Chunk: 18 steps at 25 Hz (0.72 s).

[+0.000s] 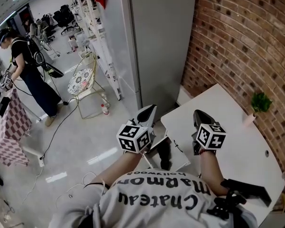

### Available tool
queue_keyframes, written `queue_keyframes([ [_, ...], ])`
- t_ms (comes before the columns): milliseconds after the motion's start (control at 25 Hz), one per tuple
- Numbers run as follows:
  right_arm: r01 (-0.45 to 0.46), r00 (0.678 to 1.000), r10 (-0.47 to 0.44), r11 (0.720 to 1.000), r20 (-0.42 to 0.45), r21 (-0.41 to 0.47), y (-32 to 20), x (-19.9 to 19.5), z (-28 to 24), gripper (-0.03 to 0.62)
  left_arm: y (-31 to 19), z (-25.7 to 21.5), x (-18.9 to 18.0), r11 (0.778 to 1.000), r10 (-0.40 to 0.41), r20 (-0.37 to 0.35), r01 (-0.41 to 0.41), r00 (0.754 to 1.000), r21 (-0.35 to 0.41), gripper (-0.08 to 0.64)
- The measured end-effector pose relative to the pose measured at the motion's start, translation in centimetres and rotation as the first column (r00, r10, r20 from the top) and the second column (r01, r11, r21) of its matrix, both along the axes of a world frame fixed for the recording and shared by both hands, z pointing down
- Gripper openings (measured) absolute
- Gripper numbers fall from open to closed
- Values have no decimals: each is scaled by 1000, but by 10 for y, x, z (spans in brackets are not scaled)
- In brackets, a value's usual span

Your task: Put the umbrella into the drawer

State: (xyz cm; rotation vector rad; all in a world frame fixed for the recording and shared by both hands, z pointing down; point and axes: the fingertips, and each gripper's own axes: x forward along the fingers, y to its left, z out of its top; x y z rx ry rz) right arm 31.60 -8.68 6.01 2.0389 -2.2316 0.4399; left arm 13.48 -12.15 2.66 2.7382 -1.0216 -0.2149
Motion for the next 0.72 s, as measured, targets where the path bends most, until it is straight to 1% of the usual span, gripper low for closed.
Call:
queue_keyframes([
  [320,12,1000,-12,1000,19,-5,-7,1,9,21,-4,3,2,1000,1,-1,-1,1000,1,15],
  [520,3,1000,-3,1000,16,6,-7,8,6,20,-7,5,7,1000,1,-8,-1,1000,-7,15],
  [720,-8,1000,8,1000,8,25,-4,15,3,20,-5,4,11,1000,5,-6,-5,1000,7,15],
])
